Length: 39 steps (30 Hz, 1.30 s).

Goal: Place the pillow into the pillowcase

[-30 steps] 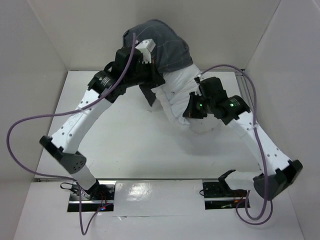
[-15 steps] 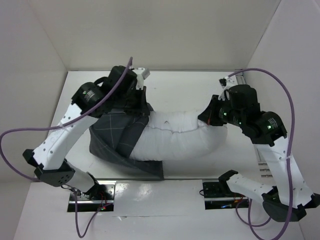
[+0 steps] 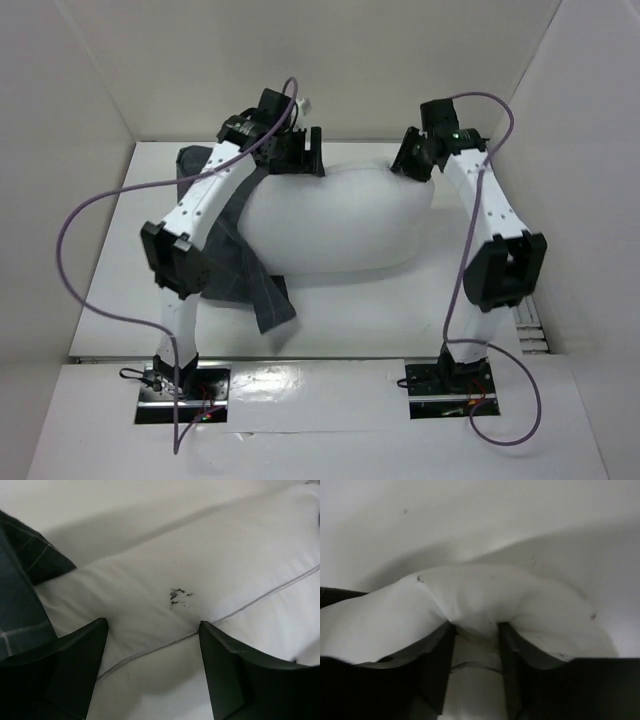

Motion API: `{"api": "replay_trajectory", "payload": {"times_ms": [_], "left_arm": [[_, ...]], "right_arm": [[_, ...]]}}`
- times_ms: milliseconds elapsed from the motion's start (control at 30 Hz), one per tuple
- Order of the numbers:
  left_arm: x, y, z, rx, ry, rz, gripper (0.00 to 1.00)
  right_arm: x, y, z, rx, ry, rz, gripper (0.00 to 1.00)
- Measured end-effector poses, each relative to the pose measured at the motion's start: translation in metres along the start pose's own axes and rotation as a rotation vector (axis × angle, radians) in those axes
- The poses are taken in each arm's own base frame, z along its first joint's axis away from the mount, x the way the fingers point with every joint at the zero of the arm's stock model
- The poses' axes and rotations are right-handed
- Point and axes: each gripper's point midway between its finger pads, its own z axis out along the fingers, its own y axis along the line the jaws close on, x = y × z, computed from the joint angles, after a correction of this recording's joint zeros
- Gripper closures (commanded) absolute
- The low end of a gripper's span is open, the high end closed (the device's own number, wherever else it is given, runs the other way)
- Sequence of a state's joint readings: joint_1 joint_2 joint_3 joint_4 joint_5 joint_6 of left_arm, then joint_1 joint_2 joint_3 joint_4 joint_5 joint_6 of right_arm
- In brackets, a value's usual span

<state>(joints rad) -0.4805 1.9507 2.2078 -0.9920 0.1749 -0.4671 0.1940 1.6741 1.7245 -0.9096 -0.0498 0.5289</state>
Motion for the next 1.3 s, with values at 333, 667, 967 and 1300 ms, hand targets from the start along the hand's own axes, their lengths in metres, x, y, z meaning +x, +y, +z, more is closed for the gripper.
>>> {"api": "replay_trajectory", "payload": {"times_ms": [333, 667, 967, 1300], "left_arm": [[-0.073, 0.026, -0.02, -0.103, -0.248, 0.087, 0.01], [-0.073, 0.061, -0.126, -0.211, -0.428, -0.024, 0.0], [0.048, 0.115, -0.036, -0.324, -0.025, -0.154, 0.0], [0.042, 0.124, -0.03, -0.372, -0.037, -0.155, 0.0]], "right_arm": [[-0.116, 0.004, -0.015, 0.016, -0.304, -0.023, 0.09], [-0.061, 0.056, -0.048, 0.006, -0.315, -0.237, 0.04], [0.039, 0.045, 0.035, 0.145, -0.019, -0.415, 0.03], [0.031, 0.048, 0.043, 0.154, -0.029, -0.433, 0.01]]}}
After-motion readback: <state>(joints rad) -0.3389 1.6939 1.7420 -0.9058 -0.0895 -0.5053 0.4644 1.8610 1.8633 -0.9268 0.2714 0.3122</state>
